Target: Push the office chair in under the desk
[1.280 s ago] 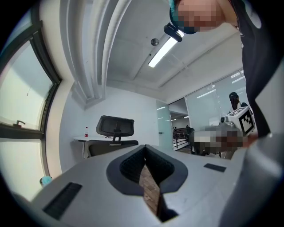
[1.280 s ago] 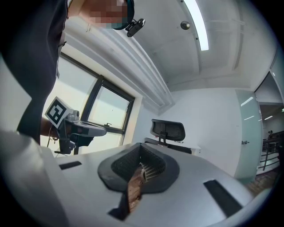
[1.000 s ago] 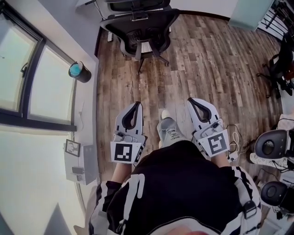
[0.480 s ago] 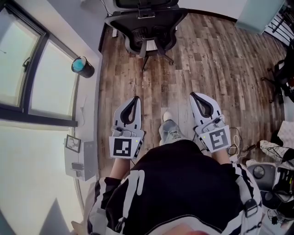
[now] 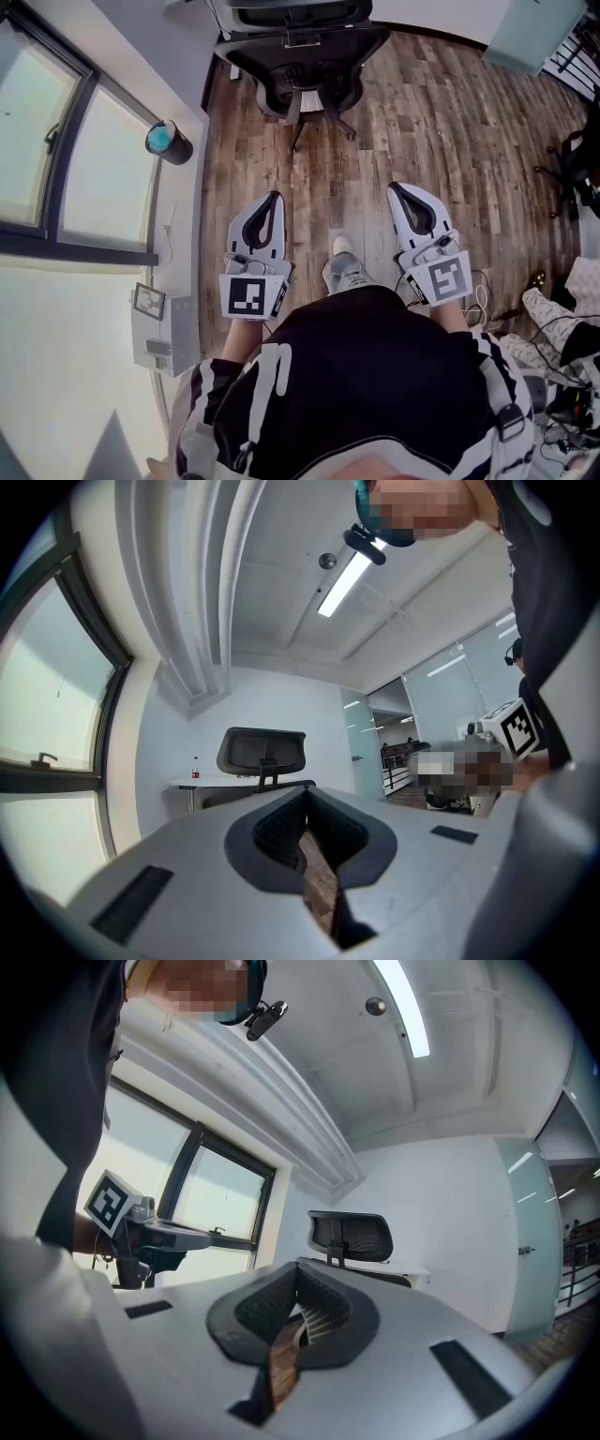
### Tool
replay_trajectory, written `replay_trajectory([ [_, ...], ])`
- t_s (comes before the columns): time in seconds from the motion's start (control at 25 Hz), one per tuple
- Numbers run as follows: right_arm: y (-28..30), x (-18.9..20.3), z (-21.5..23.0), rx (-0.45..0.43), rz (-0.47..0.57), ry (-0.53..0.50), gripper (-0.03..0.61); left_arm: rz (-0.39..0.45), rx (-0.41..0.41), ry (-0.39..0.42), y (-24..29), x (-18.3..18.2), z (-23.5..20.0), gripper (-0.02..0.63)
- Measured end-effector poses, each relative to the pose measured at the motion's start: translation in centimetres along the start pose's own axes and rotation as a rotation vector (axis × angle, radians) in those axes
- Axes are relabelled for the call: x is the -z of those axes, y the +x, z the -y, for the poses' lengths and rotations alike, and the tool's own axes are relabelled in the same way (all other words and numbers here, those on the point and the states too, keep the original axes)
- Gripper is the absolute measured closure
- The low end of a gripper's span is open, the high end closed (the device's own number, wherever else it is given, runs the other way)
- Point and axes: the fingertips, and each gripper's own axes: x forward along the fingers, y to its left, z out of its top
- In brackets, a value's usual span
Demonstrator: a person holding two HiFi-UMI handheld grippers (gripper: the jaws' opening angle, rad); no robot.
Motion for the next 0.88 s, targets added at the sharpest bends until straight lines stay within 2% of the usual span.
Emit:
replay_trajectory([
  [0.52, 5.3, 0.3, 2.8, 0.015, -0.006, 0.019, 0.569, -0.002, -0.029, -0.023, 4.7, 0.3, -4.3, 0.604],
  [0.88, 8.2, 0.3, 5.7, -0.002, 0.003, 0.01, 0.569, 0.001, -0.036, -0.008, 8.4, -0.1, -5.3, 0.604],
])
